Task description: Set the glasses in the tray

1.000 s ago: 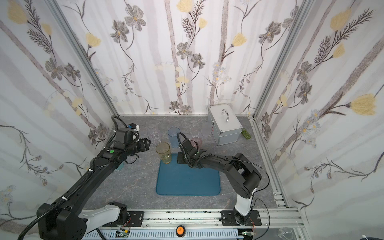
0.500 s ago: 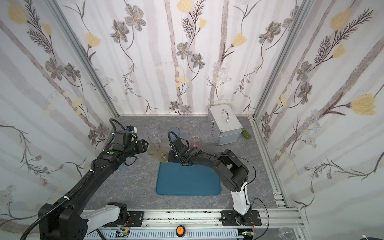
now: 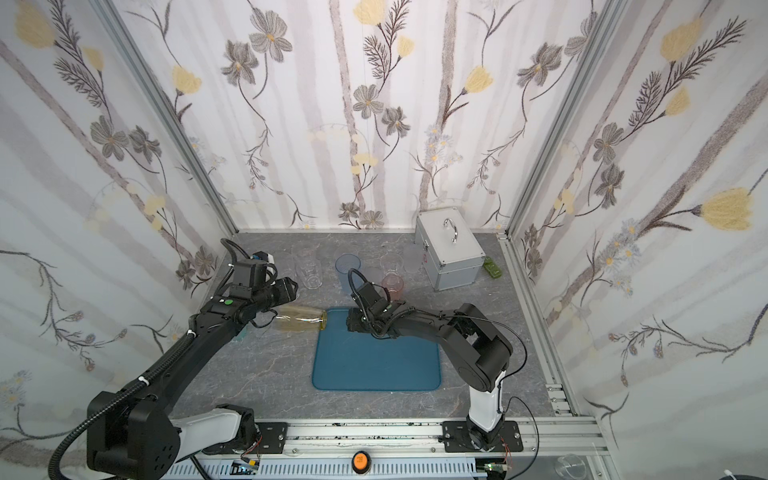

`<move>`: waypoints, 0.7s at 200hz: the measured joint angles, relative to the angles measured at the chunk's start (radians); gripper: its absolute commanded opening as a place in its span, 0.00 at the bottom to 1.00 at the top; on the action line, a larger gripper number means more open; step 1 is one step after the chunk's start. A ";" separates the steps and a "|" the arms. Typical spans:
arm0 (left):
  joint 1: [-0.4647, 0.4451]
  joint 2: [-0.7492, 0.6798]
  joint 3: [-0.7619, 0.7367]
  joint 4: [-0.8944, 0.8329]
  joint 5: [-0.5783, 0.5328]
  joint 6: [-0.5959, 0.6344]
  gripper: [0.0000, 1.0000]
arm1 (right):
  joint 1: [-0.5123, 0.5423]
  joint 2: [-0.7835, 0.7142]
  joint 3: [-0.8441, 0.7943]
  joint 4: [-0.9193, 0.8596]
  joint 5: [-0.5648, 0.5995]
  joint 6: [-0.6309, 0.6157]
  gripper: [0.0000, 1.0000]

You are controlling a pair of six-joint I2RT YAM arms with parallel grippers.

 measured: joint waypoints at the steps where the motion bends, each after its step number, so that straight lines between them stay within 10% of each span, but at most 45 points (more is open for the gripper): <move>1: 0.002 0.000 -0.003 0.000 0.000 -0.003 0.58 | 0.000 -0.001 -0.001 0.000 0.000 0.000 0.59; 140: 0.142 -0.135 -0.382 0.153 0.010 -0.283 0.65 | 0.126 -0.042 0.051 0.007 -0.092 -0.008 0.62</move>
